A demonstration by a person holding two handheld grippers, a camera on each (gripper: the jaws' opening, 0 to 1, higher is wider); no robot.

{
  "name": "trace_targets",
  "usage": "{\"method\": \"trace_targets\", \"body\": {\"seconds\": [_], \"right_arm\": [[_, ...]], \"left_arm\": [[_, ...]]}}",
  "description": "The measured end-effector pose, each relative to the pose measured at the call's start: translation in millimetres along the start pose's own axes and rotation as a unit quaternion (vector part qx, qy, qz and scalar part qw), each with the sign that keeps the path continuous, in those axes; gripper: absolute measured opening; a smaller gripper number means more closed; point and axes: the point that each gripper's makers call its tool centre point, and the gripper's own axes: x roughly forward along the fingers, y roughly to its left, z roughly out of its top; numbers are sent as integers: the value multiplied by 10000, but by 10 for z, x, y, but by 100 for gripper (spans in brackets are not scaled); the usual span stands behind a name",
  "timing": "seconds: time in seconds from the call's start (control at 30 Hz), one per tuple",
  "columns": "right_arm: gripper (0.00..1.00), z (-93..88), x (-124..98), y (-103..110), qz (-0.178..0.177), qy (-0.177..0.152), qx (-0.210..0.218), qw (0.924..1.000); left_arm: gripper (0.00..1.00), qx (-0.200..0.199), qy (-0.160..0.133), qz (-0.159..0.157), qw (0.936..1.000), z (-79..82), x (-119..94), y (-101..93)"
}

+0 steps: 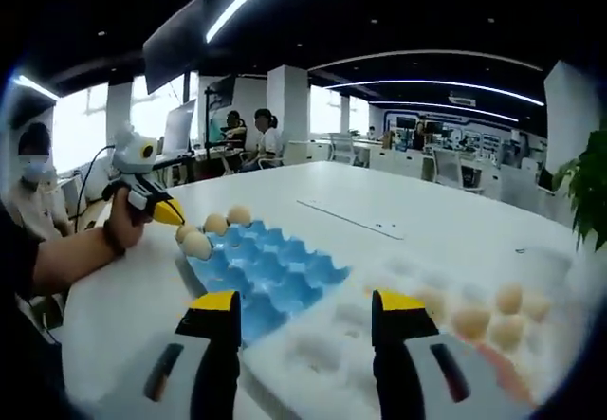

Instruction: Pick up the eggs on the table and place them into the egg tray on the table

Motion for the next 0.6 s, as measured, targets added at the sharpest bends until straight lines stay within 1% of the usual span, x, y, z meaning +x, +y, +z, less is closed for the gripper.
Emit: {"method": "trace_targets", "body": {"seconds": [0.33, 0.5, 0.6], "right_arm": [[57, -46, -195, -268, -285, 47, -10, 9996], [58, -136, -238, -361, -387, 169, -34, 9991], [58, -177, -268, -431, -428, 212, 59, 9988]], "left_arm": [[1, 87, 24, 44, 9999, 9, 13, -14], [1, 128, 45, 12, 9999, 7, 11, -26], [1, 139, 59, 27, 9999, 9, 8, -7]]}}
